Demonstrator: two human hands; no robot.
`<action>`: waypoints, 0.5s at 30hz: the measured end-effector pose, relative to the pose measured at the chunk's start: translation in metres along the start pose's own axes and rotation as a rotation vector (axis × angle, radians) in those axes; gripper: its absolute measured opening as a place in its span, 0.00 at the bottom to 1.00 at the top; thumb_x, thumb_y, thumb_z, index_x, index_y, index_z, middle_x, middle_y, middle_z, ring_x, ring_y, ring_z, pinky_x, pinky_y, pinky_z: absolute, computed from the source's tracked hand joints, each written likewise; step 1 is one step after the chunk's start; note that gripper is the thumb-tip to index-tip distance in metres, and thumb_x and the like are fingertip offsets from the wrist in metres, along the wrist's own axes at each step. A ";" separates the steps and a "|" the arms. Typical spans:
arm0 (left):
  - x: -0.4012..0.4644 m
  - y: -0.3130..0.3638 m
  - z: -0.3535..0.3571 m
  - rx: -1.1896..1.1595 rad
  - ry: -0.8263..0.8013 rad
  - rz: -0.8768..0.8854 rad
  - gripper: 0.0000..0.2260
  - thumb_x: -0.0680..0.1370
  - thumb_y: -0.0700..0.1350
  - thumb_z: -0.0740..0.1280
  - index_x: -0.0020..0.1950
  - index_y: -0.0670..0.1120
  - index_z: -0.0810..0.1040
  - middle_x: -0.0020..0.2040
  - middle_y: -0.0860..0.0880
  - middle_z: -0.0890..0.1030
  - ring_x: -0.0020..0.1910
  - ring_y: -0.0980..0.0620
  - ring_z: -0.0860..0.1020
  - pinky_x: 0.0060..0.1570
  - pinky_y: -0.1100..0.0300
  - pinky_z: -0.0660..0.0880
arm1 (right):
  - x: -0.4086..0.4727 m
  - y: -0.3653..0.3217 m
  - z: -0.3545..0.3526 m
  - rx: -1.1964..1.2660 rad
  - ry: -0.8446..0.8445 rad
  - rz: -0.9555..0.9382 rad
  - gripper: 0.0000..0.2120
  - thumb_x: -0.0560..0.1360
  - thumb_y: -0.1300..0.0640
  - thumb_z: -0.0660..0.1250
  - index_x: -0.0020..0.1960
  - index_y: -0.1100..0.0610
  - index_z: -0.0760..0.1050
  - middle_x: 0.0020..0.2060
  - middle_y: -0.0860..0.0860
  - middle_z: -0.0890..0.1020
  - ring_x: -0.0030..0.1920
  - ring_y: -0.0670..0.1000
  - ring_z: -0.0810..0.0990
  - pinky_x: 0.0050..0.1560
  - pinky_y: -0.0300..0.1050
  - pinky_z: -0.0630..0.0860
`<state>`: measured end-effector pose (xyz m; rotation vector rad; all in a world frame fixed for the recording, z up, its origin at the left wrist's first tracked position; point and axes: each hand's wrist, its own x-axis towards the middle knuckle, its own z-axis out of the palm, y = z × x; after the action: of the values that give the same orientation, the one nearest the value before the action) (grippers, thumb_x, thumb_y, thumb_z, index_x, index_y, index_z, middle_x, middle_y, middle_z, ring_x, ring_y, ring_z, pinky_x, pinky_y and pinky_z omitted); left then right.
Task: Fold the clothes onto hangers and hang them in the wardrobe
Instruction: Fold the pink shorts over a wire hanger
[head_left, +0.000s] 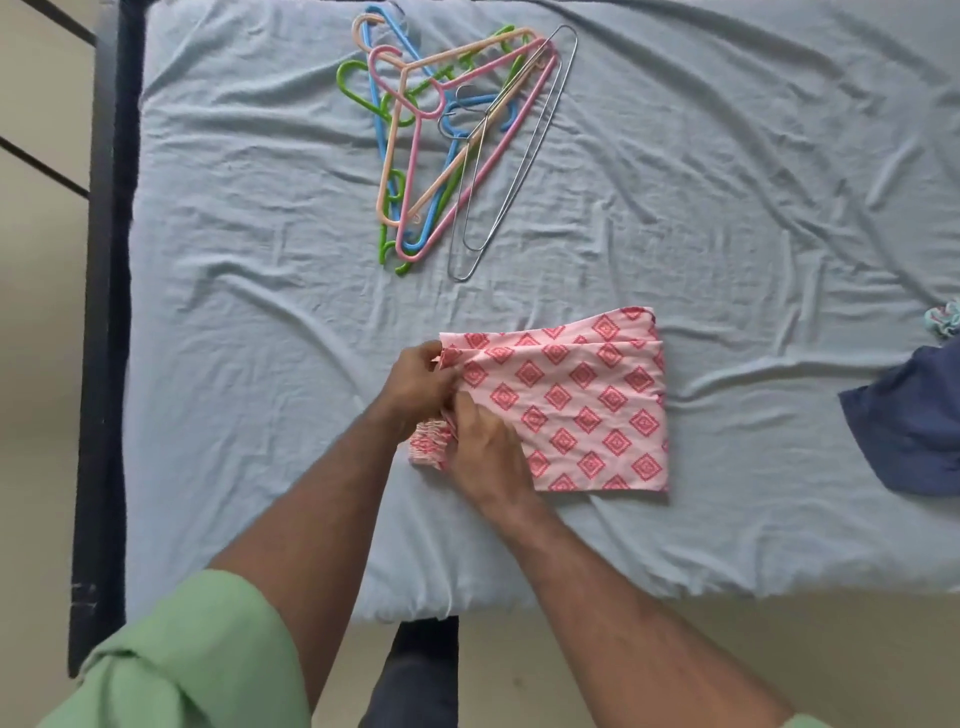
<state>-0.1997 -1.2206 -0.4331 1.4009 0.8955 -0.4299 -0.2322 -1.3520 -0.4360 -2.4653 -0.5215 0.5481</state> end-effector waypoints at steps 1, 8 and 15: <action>0.003 -0.003 -0.005 0.030 0.008 0.013 0.07 0.79 0.38 0.71 0.56 0.43 0.82 0.47 0.45 0.86 0.47 0.46 0.85 0.41 0.54 0.82 | 0.003 -0.004 0.006 0.019 0.003 0.010 0.15 0.78 0.60 0.64 0.64 0.58 0.74 0.46 0.60 0.84 0.46 0.66 0.82 0.43 0.60 0.78; 0.006 -0.025 -0.023 0.297 0.373 0.018 0.14 0.71 0.50 0.79 0.47 0.47 0.77 0.42 0.46 0.82 0.42 0.45 0.83 0.45 0.50 0.81 | 0.007 -0.012 0.018 0.287 -0.288 -0.043 0.07 0.73 0.62 0.70 0.50 0.59 0.82 0.43 0.55 0.85 0.44 0.55 0.82 0.45 0.44 0.76; -0.020 -0.042 -0.026 0.537 0.247 -0.141 0.12 0.66 0.45 0.80 0.40 0.47 0.77 0.40 0.47 0.81 0.45 0.44 0.82 0.46 0.48 0.81 | -0.009 0.020 0.005 0.211 -0.288 0.157 0.04 0.70 0.61 0.68 0.45 0.56 0.81 0.40 0.51 0.83 0.41 0.51 0.81 0.46 0.51 0.80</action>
<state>-0.2506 -1.2075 -0.4436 1.9172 1.1359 -0.6461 -0.2370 -1.3693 -0.4492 -2.2488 -0.3599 0.9804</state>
